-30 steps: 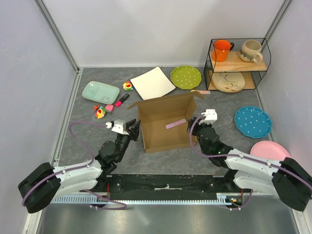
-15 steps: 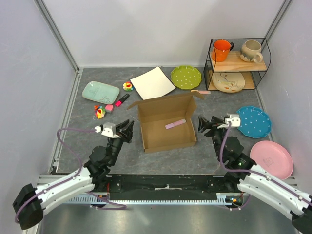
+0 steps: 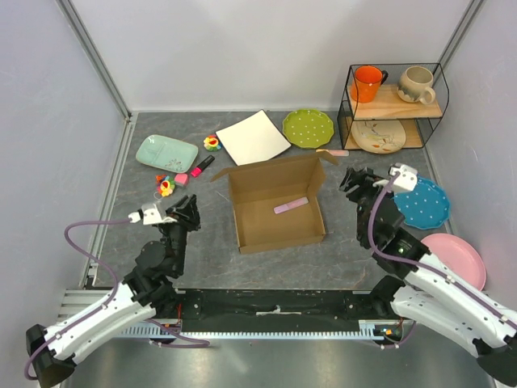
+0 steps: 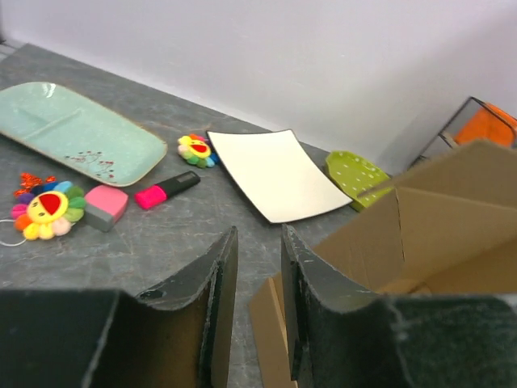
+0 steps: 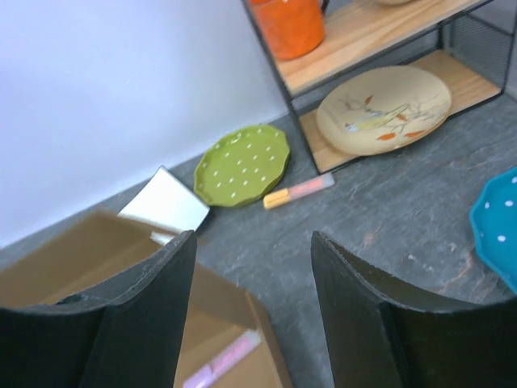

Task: Fold the paper box

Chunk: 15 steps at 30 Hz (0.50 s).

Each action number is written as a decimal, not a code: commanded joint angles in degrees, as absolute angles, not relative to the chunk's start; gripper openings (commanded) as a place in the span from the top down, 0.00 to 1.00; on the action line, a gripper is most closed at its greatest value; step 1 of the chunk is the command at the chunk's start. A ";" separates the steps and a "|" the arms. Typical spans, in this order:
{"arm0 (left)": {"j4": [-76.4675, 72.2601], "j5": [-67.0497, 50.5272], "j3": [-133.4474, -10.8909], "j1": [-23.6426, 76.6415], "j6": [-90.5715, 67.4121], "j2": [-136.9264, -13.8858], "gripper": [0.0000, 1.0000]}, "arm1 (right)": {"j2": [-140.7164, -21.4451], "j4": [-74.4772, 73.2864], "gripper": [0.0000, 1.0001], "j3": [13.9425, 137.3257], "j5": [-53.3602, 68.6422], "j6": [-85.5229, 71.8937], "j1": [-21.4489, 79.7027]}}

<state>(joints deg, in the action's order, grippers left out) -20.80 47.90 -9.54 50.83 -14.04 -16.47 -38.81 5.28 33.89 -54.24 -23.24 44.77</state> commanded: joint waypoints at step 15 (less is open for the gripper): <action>-11.65 22.68 -28.83 19.86 -48.61 -48.06 0.61 | -64.24 4.65 0.28 48.44 -14.42 -45.61 12.22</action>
<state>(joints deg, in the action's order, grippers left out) -6.26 33.89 -27.64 21.47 -42.78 -43.31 -60.16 1.87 47.64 -25.32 -41.98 12.73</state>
